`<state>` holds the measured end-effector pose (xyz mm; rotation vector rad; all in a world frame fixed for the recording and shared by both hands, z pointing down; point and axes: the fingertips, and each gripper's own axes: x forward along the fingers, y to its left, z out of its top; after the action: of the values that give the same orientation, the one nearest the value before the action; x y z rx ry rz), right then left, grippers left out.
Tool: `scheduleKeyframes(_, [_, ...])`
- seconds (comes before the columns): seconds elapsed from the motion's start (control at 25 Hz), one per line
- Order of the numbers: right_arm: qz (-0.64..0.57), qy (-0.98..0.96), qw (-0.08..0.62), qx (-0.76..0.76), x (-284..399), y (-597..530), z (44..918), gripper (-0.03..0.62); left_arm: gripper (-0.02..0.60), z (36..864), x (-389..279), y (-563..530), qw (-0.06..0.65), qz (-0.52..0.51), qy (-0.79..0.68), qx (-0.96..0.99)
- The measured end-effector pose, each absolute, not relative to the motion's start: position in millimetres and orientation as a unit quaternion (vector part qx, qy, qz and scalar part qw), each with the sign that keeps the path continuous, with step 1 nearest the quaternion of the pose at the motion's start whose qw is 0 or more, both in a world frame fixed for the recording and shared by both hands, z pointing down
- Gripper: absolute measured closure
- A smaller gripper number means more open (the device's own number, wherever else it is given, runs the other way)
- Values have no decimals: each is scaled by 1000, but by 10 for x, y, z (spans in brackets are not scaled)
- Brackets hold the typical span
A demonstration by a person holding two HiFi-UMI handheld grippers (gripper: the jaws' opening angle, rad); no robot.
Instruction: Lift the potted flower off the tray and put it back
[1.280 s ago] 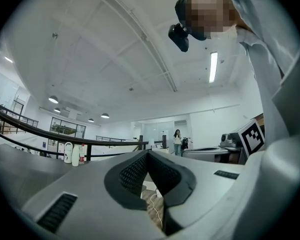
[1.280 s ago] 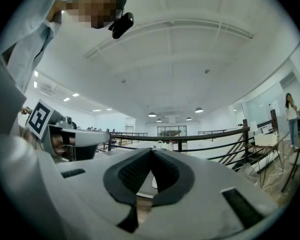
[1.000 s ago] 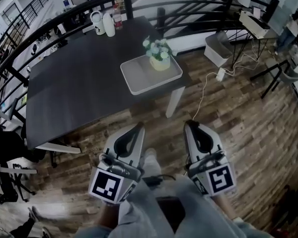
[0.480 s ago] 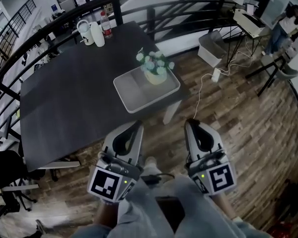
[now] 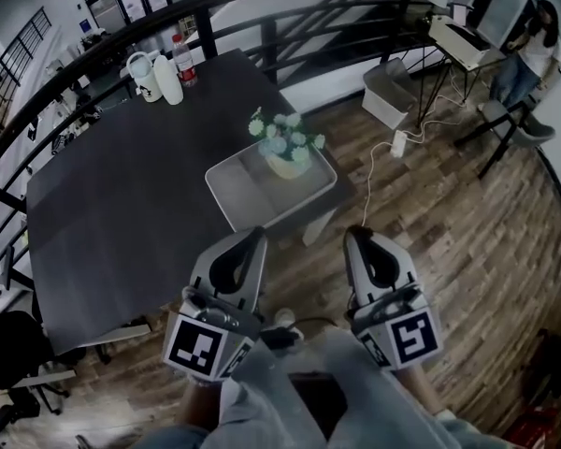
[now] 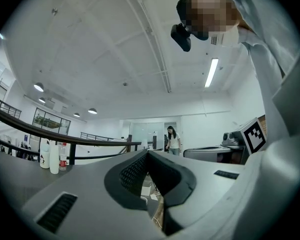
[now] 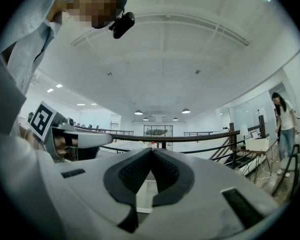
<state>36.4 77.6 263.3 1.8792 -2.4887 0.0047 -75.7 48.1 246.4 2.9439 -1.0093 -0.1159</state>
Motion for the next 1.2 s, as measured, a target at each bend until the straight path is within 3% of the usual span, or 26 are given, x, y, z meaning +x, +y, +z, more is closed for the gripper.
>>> scheduleKeyframes(1.2, [0, -819, 46, 572, 332, 103, 2912, 599, 589, 2726, -863, 45, 32, -18, -354, 934])
